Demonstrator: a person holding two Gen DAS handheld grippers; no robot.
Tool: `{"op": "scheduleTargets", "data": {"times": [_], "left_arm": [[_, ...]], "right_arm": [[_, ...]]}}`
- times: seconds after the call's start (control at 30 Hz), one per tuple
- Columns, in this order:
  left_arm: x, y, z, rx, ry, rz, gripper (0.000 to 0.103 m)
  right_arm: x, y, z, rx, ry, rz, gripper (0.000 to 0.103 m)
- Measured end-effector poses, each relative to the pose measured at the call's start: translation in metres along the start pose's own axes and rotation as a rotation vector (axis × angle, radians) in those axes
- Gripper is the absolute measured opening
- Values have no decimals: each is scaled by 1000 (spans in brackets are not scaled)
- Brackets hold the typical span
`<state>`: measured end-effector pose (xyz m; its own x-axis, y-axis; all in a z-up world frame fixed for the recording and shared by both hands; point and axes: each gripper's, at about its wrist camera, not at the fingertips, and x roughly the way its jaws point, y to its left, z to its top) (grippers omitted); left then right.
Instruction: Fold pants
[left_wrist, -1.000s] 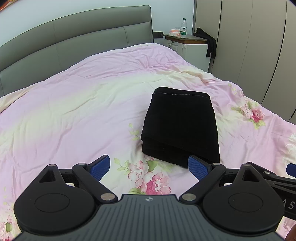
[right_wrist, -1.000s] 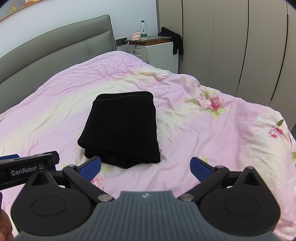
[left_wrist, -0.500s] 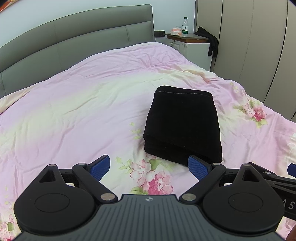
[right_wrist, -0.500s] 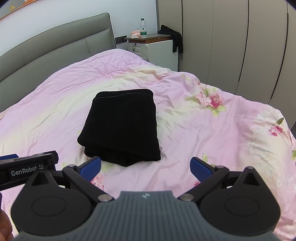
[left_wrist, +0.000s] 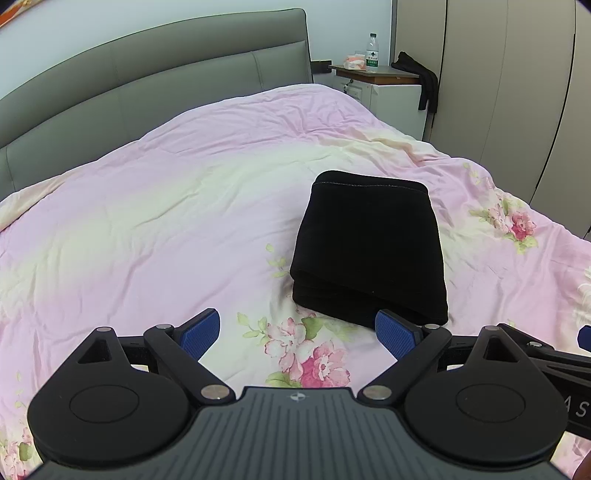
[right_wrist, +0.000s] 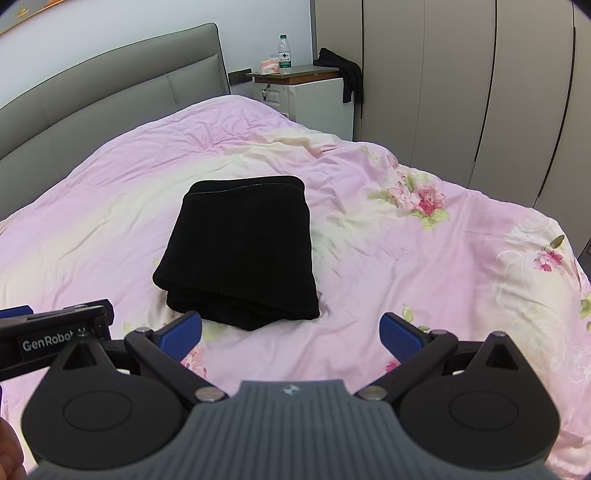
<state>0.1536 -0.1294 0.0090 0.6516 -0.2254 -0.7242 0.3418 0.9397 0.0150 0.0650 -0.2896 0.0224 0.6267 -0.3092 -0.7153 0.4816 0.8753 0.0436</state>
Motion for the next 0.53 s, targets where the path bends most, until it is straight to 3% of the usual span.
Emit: {"op": "scheduleTargets", "data": {"times": [0.53], "left_arm": [[-4, -3, 0, 10, -7, 7, 103]], "right_arm": [[0, -2, -1, 4, 3, 0, 98]]}}
